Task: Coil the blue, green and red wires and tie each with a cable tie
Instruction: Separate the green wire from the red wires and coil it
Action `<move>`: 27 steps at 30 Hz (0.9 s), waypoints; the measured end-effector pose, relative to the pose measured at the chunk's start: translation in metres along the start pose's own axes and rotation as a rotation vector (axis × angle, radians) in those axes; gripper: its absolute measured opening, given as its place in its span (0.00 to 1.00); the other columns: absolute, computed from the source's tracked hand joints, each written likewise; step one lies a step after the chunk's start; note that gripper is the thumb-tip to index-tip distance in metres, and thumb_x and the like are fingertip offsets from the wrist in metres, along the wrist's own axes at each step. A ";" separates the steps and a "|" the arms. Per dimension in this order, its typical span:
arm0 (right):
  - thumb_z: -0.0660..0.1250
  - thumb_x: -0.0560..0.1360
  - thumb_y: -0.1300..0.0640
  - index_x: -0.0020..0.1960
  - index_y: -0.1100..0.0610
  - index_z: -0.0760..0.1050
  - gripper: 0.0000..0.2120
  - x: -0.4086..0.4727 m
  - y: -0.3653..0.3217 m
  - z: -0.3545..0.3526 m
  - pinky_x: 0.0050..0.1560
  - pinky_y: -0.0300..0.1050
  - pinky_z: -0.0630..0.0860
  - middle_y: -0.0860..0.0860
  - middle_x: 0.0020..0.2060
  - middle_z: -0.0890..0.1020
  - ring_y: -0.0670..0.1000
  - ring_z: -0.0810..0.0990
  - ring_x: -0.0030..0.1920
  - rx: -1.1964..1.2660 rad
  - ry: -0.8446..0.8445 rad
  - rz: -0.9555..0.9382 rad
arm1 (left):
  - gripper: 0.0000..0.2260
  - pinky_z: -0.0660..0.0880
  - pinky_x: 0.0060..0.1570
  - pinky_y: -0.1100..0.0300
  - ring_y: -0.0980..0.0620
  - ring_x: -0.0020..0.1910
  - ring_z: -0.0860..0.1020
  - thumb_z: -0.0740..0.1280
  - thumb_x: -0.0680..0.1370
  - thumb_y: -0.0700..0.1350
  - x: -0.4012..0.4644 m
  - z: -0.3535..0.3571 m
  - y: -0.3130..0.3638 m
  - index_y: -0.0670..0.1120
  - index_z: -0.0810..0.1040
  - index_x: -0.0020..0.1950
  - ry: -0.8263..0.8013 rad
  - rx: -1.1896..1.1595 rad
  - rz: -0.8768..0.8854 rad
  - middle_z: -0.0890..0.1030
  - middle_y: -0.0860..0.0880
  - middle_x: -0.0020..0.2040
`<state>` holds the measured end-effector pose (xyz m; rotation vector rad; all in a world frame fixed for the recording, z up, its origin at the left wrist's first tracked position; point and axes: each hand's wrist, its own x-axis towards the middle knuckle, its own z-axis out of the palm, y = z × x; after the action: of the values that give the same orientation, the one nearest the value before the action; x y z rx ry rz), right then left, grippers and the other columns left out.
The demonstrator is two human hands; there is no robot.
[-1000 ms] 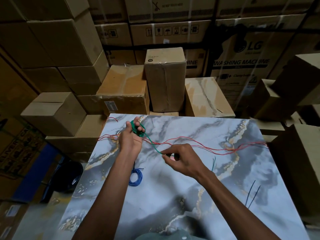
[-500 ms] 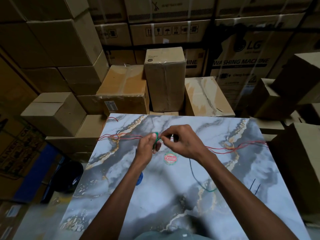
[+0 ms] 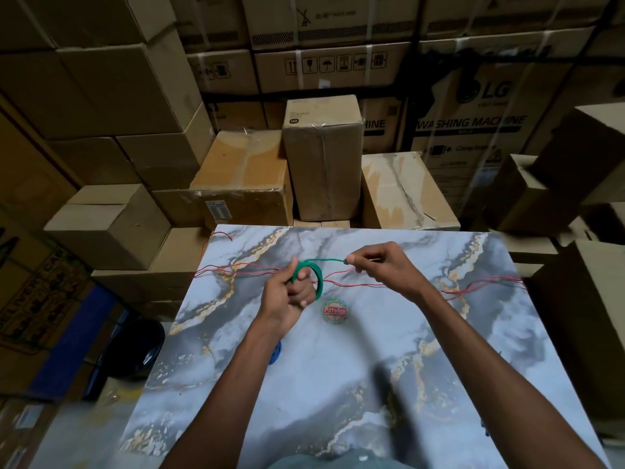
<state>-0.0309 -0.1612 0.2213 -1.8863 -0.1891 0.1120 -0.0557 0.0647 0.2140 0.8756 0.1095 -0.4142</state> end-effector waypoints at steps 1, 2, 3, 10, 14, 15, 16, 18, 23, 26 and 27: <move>0.73 0.79 0.54 0.45 0.62 0.86 0.12 -0.003 0.005 0.000 0.32 0.36 0.68 0.50 0.33 0.82 0.45 0.72 0.31 0.032 -0.010 0.030 | 0.19 0.57 0.22 0.63 0.57 0.19 0.56 0.54 0.84 0.51 0.000 -0.001 0.000 0.44 0.68 0.36 0.021 -0.077 -0.007 0.57 0.54 0.21; 0.72 0.79 0.53 0.44 0.64 0.85 0.14 -0.005 0.011 -0.001 0.32 0.36 0.65 0.49 0.30 0.79 0.46 0.69 0.31 0.057 -0.008 0.051 | 0.19 0.57 0.21 0.63 0.58 0.18 0.56 0.55 0.84 0.50 0.000 -0.002 0.001 0.44 0.68 0.36 0.044 -0.141 -0.003 0.57 0.54 0.21; 0.72 0.80 0.53 0.41 0.65 0.84 0.16 -0.008 0.018 -0.001 0.32 0.36 0.64 0.49 0.28 0.77 0.46 0.68 0.31 0.076 0.004 0.067 | 0.18 0.57 0.21 0.63 0.58 0.18 0.56 0.55 0.84 0.50 0.001 -0.003 0.002 0.45 0.68 0.36 0.074 -0.203 0.009 0.58 0.54 0.21; 0.70 0.80 0.46 0.28 0.56 0.78 0.24 -0.015 0.069 -0.001 0.32 0.44 0.62 0.47 0.22 0.69 0.47 0.65 0.27 -0.108 0.183 0.197 | 0.17 0.56 0.21 0.63 0.57 0.18 0.56 0.53 0.85 0.49 0.003 -0.021 0.015 0.46 0.68 0.38 0.229 -0.408 0.098 0.59 0.54 0.21; 0.64 0.83 0.44 0.37 0.54 0.84 0.22 -0.016 0.068 0.012 0.43 0.44 0.76 0.46 0.29 0.83 0.43 0.81 0.33 -0.270 0.008 0.206 | 0.17 0.58 0.21 0.64 0.58 0.18 0.56 0.54 0.85 0.49 0.003 -0.009 0.012 0.45 0.69 0.38 0.223 -0.274 0.083 0.58 0.54 0.22; 0.62 0.84 0.44 0.43 0.55 0.84 0.21 -0.016 0.063 0.015 0.49 0.45 0.77 0.47 0.35 0.86 0.44 0.84 0.40 -0.288 -0.008 0.174 | 0.17 0.58 0.21 0.64 0.58 0.18 0.56 0.54 0.85 0.50 0.002 -0.005 0.011 0.45 0.68 0.39 0.211 -0.212 0.078 0.58 0.54 0.22; 0.59 0.85 0.45 0.48 0.55 0.84 0.20 -0.015 0.055 0.019 0.53 0.46 0.77 0.48 0.41 0.87 0.46 0.84 0.46 -0.298 -0.007 0.128 | 0.18 0.58 0.21 0.64 0.58 0.18 0.55 0.54 0.85 0.50 0.002 -0.001 0.011 0.44 0.68 0.39 0.196 -0.150 0.074 0.57 0.54 0.22; 0.54 0.87 0.48 0.55 0.54 0.81 0.18 -0.013 0.035 0.028 0.58 0.44 0.76 0.49 0.49 0.86 0.48 0.83 0.53 -0.287 0.008 0.017 | 0.18 0.58 0.21 0.64 0.58 0.18 0.55 0.54 0.85 0.50 0.002 0.008 0.010 0.43 0.69 0.39 0.160 -0.009 0.082 0.57 0.54 0.21; 0.55 0.86 0.50 0.56 0.52 0.82 0.16 -0.004 -0.014 0.048 0.59 0.41 0.77 0.47 0.47 0.86 0.46 0.84 0.53 0.043 0.051 -0.070 | 0.19 0.57 0.23 0.62 0.56 0.20 0.54 0.58 0.84 0.51 0.001 0.020 0.012 0.43 0.69 0.36 0.125 0.296 0.116 0.57 0.52 0.22; 0.65 0.83 0.53 0.47 0.58 0.80 0.11 -0.001 -0.023 0.052 0.43 0.51 0.80 0.51 0.32 0.79 0.54 0.81 0.36 0.215 0.100 -0.068 | 0.19 0.57 0.23 0.62 0.57 0.20 0.55 0.58 0.84 0.52 0.000 0.022 0.019 0.44 0.69 0.36 0.106 0.252 0.100 0.57 0.53 0.21; 0.66 0.83 0.56 0.45 0.60 0.79 0.11 -0.002 -0.021 0.050 0.37 0.49 0.78 0.52 0.30 0.75 0.52 0.76 0.32 0.295 0.114 -0.051 | 0.19 0.57 0.23 0.62 0.57 0.20 0.55 0.58 0.84 0.52 0.000 0.022 0.021 0.44 0.68 0.36 0.105 0.210 0.094 0.57 0.54 0.21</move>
<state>-0.0429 -0.1083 0.2254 -1.5881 -0.1344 -0.0034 -0.0492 0.0595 0.2436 1.1053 0.1227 -0.2949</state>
